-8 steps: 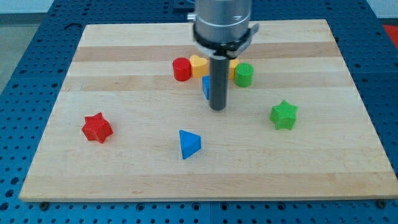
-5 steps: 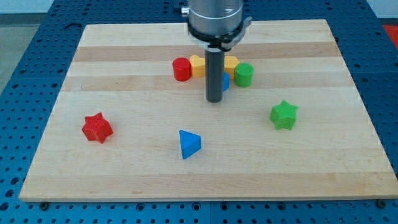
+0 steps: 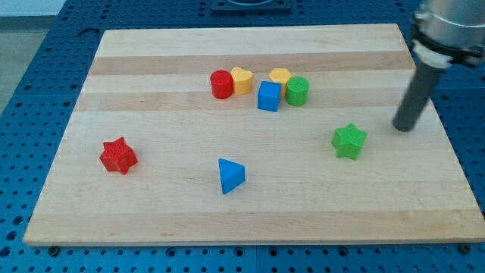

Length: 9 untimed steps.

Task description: Push green star closer to yellow heart and red circle

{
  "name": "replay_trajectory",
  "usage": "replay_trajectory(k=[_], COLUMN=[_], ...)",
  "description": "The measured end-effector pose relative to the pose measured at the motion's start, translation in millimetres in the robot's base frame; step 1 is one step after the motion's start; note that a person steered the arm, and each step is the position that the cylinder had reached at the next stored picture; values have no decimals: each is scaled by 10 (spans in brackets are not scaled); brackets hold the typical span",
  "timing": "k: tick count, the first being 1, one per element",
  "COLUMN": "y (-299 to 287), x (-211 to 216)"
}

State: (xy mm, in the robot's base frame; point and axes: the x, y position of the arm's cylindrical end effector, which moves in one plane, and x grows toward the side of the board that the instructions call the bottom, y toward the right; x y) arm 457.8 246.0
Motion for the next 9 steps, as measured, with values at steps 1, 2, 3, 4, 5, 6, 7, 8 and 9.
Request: replay_trajectory(k=[1, 2, 3, 4, 5, 6, 7, 8, 9], y=[-221, -763, -1130, -1034, -1031, -1156, -1456, -1679, -1556], x=[225, 227, 159, 297, 611, 812, 638, 339, 506])
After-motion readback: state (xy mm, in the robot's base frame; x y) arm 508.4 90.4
